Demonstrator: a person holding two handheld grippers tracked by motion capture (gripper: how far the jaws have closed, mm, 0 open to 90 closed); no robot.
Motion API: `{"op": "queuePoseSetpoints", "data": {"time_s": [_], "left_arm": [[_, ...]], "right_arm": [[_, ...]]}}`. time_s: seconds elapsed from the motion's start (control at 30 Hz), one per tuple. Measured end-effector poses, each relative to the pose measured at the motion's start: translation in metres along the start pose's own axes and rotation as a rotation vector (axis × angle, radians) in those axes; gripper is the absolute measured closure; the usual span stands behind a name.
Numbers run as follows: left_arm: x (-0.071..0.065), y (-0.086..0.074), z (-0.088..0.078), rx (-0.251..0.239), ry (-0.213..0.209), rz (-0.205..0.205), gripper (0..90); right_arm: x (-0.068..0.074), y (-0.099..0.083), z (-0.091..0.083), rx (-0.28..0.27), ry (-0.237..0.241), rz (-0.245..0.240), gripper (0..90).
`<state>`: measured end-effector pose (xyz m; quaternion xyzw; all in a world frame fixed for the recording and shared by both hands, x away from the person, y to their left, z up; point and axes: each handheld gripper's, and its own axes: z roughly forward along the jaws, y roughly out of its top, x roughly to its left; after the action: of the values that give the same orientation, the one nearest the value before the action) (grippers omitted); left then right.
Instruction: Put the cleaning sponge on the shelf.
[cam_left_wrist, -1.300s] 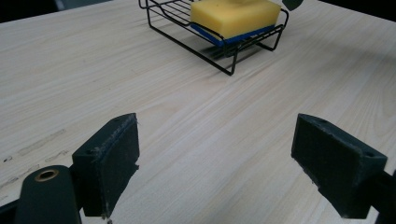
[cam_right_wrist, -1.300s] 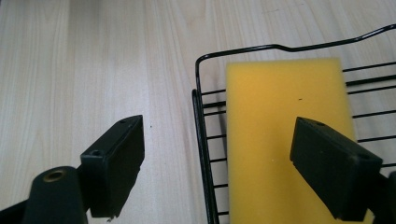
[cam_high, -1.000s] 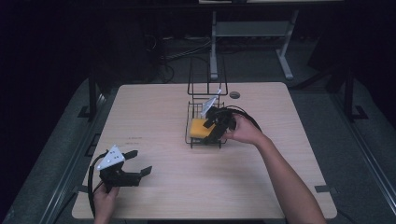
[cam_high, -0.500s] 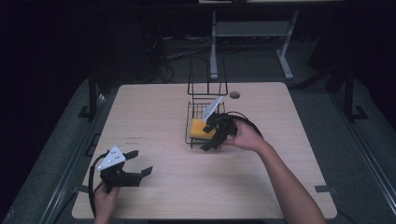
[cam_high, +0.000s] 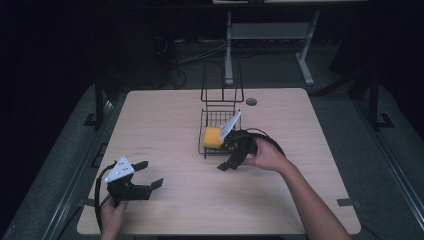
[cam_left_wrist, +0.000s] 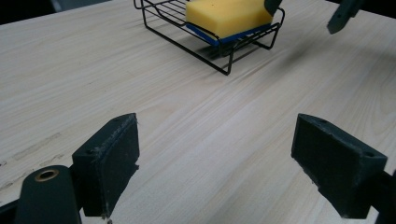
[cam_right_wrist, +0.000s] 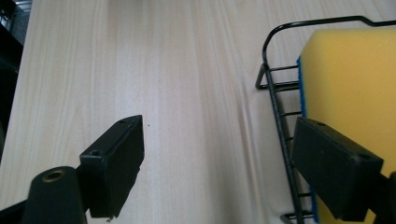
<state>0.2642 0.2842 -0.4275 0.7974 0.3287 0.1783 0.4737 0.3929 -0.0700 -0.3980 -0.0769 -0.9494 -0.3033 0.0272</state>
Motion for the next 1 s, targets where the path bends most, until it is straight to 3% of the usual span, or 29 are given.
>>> {"op": "queuePoseSetpoints", "data": {"time_s": [0.37,0.87,1.0], "left_arm": [[-0.001,0.000,0.001,0.003,-0.003,0.007,14.6],[-0.008,0.001,0.006,0.024,-0.014,0.028,14.6],[-0.010,0.001,0.009,0.026,-0.023,0.035,14.6]], "right_arm": [[0.017,-0.020,-0.011,0.026,-0.035,-0.004,16.8],[0.039,-0.061,-0.021,0.041,-0.065,0.035,16.8],[0.055,-0.078,-0.028,0.026,-0.121,0.039,16.9]]}}
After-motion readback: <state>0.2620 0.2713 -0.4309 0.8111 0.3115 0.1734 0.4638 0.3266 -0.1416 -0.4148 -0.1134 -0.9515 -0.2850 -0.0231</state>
